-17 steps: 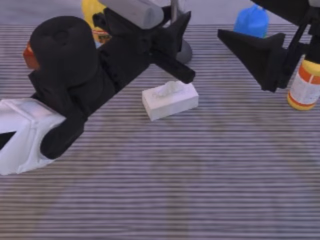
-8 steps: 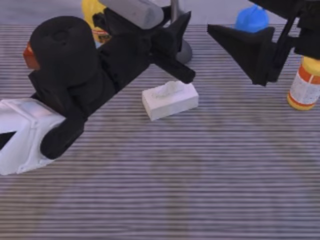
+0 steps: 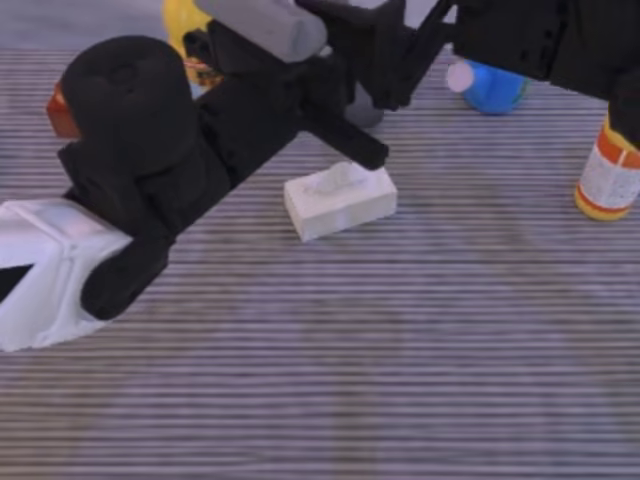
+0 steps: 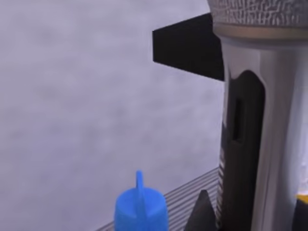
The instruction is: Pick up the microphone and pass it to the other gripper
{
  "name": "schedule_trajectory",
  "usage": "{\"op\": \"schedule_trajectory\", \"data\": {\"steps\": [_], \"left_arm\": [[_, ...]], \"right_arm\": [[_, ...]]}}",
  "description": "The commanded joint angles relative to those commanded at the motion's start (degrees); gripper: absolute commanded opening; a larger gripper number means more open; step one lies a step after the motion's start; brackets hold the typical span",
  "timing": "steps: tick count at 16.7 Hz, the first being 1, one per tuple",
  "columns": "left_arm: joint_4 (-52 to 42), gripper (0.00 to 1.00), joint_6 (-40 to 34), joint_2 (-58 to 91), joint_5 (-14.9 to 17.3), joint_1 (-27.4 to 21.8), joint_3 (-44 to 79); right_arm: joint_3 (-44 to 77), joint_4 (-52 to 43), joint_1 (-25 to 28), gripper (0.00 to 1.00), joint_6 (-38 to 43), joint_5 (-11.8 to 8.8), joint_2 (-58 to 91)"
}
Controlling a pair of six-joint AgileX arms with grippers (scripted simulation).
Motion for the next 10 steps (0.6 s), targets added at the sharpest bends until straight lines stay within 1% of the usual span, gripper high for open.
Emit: {"op": "schedule_trajectory", "data": {"steps": [2, 6, 10], "left_arm": [[0.00, 0.00, 0.00, 0.00, 0.00, 0.00, 0.00], [0.00, 0.00, 0.00, 0.00, 0.00, 0.00, 0.00], [0.00, 0.00, 0.00, 0.00, 0.00, 0.00, 0.00]], "right_arm": [[1.47, 0.28, 1.13, 1.00, 0.06, 1.16, 1.70], [1.51, 0.28, 1.17, 1.00, 0.06, 1.20, 1.75], [1.51, 0.28, 1.17, 0.70, 0.06, 1.20, 1.75]]}}
